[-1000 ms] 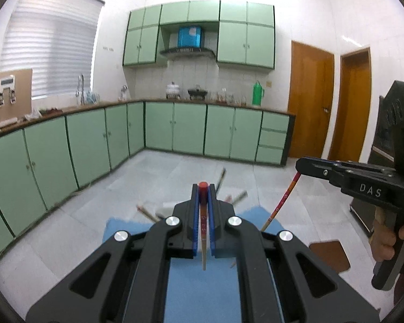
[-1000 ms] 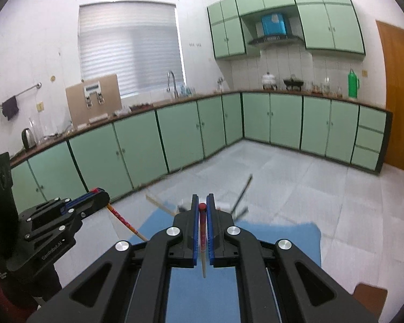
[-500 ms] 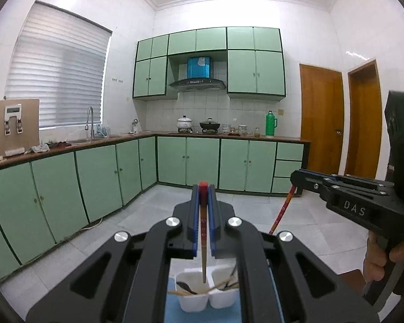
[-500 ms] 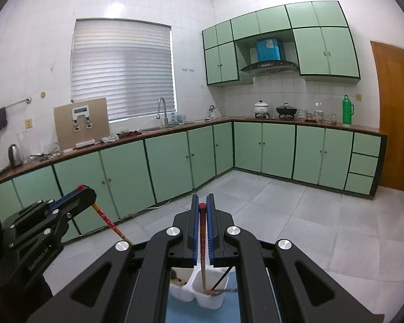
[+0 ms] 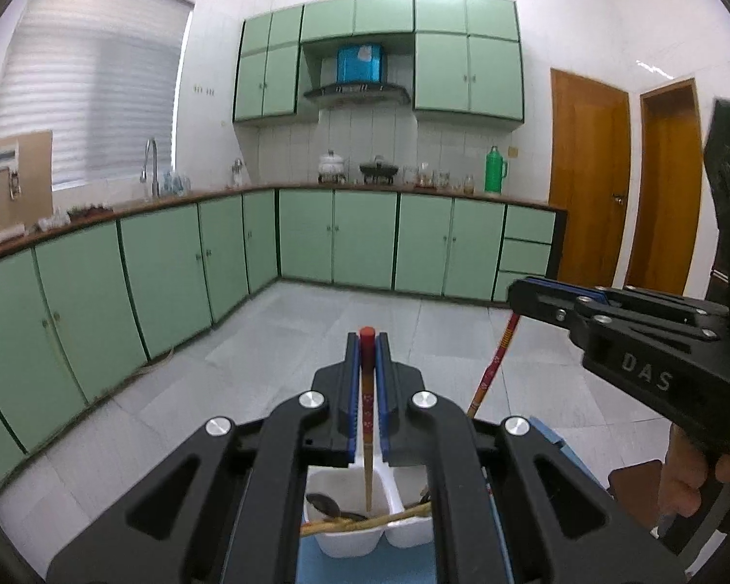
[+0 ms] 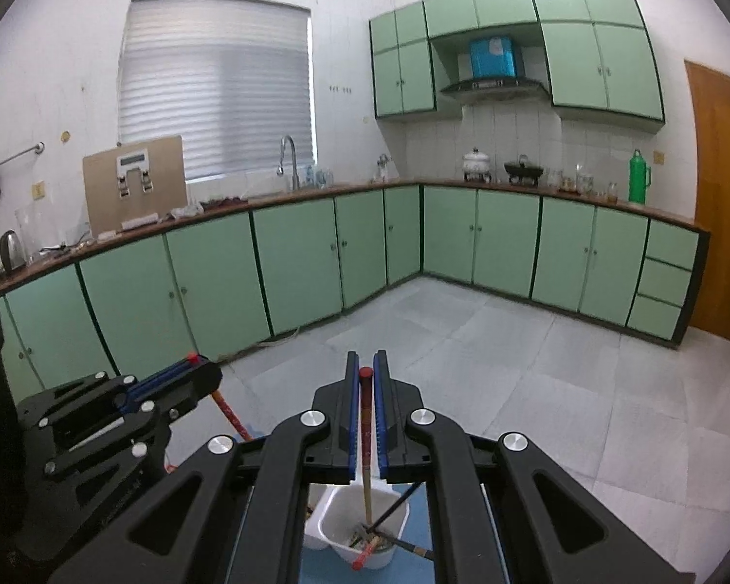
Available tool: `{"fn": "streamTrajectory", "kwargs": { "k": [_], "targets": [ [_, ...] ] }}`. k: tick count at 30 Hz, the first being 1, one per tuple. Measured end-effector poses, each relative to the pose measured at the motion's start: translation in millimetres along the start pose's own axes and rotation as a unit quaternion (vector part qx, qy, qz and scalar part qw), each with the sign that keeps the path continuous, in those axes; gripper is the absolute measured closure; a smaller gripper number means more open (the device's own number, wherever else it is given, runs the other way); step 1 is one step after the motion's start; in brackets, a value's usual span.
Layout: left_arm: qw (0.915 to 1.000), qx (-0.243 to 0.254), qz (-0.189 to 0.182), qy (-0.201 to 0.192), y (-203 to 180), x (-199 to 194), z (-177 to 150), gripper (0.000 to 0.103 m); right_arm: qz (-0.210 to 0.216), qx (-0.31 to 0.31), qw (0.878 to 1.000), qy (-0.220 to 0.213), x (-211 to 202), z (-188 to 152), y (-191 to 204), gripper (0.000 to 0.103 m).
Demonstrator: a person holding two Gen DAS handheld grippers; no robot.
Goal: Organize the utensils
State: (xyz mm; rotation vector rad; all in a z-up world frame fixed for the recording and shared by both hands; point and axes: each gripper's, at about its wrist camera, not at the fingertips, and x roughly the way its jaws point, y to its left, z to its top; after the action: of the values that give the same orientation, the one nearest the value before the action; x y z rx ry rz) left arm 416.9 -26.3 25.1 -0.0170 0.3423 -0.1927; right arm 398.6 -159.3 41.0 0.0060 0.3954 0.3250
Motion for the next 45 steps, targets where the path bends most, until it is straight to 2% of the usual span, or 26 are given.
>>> {"fn": "streamTrajectory", "kwargs": {
  "k": [3,5,8,10,14,18,24,34,37,41,45],
  "targets": [
    [0.9999,-0.013,0.005,0.004,9,2,-7,0.078,-0.008,0.001,1.000,0.005,2,-5,-4,0.090],
    [0.9999,-0.015,0.005,0.002,13,-2,-8,0.077,-0.014,0.007,1.000,0.007,-1,-7,-8,0.085],
    [0.9999,-0.011,0.010,-0.004,15,-10,-7,0.076,-0.031,0.011,0.999,0.005,-9,-8,-13,0.070],
    [0.9998,-0.009,0.011,-0.012,14,-23,-8,0.066,-0.037,0.016,0.999,-0.001,-18,-8,-15,0.061],
    [0.9995,-0.010,0.017,-0.023,11,-47,-6,0.056,-0.056,0.023,0.998,-0.012,-46,-17,-19,0.041],
    [0.9992,-0.010,0.024,-0.029,7,-76,-18,0.045,-0.072,0.030,0.997,-0.016,-73,-36,-21,0.024],
    [0.9993,-0.017,0.031,-0.010,3,-112,-50,0.031,-0.083,0.045,0.995,-0.008,-119,-82,-16,0.009],
    [0.9986,-0.015,0.021,0.047,-10,-160,-113,0.018,-0.065,0.055,0.996,0.010,-170,-137,4,0.006],
    [0.9980,-0.011,0.017,0.060,-18,-172,-126,0.017,-0.058,0.049,0.997,0.018,-181,-150,11,0.006],
    [0.9974,-0.017,0.008,0.070,-24,-188,-136,0.015,-0.051,0.045,0.997,0.022,-195,-162,23,0.006],
    [0.9980,-0.011,0.009,0.062,-32,-203,-136,0.015,-0.039,0.052,0.998,0.023,-208,-164,31,0.006]
  ]
}}
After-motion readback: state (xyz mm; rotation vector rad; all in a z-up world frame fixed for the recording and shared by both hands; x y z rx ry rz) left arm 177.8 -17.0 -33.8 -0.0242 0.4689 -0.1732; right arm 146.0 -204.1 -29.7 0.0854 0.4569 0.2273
